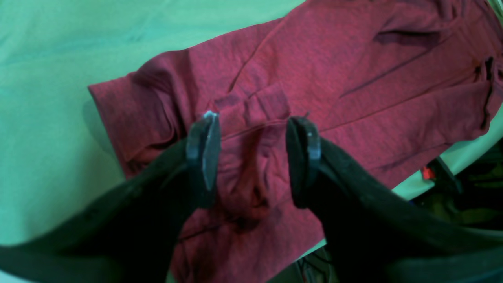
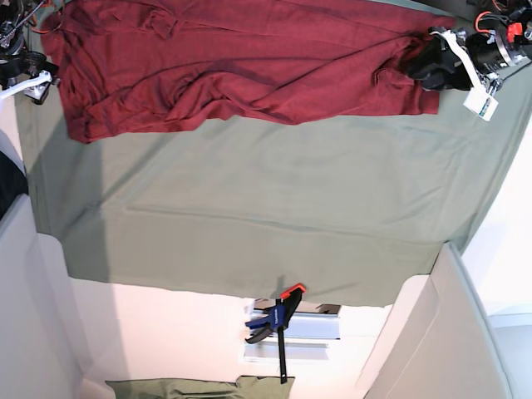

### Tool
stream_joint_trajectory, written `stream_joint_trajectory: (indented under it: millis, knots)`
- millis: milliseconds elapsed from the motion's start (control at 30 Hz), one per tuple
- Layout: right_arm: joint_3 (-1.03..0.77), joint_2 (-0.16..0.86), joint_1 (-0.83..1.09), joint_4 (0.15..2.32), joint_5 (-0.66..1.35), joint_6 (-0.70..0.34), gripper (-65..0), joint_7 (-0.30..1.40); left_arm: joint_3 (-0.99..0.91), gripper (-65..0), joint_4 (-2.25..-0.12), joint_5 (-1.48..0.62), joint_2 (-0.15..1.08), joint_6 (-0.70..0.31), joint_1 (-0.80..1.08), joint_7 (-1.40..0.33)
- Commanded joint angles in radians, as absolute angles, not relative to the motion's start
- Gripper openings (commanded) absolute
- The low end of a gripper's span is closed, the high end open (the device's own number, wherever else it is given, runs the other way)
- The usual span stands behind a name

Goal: Fold the T-shirt properly
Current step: 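Hold the shirt side edges with both grippers and pull them taut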

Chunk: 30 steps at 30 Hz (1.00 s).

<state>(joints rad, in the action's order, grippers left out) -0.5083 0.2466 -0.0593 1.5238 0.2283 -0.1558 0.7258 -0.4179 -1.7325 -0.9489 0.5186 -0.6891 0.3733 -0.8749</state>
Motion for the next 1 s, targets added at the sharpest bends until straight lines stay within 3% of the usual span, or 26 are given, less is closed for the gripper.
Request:
stream_joint_trajectory:
  millis: [0, 267, 600, 967]
  knots:
    - [-0.513, 0.263, -0.078, 1.539, 0.232, -0.142, -22.5, 0.704, -0.425, -34.1, -1.747, -0.965, 0.538, -0.698, 0.369, -0.854]
    - [-0.467, 0.262, -0.084, 1.538, 0.251, -0.142, -22.4, 0.677, -0.425, -34.1, -1.747, -0.961, 0.538, -0.698, 0.369, -0.849]
    - [-0.449, 0.154, -0.218, 1.46, 0.182, -0.143, -22.4, 0.665, -0.425, -34.1, -1.747, -0.939, 0.546, -0.698, 0.369, -0.836]
    - [-0.449, 0.146, -0.287, 1.311, 0.171, -0.145, -22.5, 0.627, -0.425, -34.1, -1.747, -0.942, 0.551, -0.698, 0.368, -0.815]
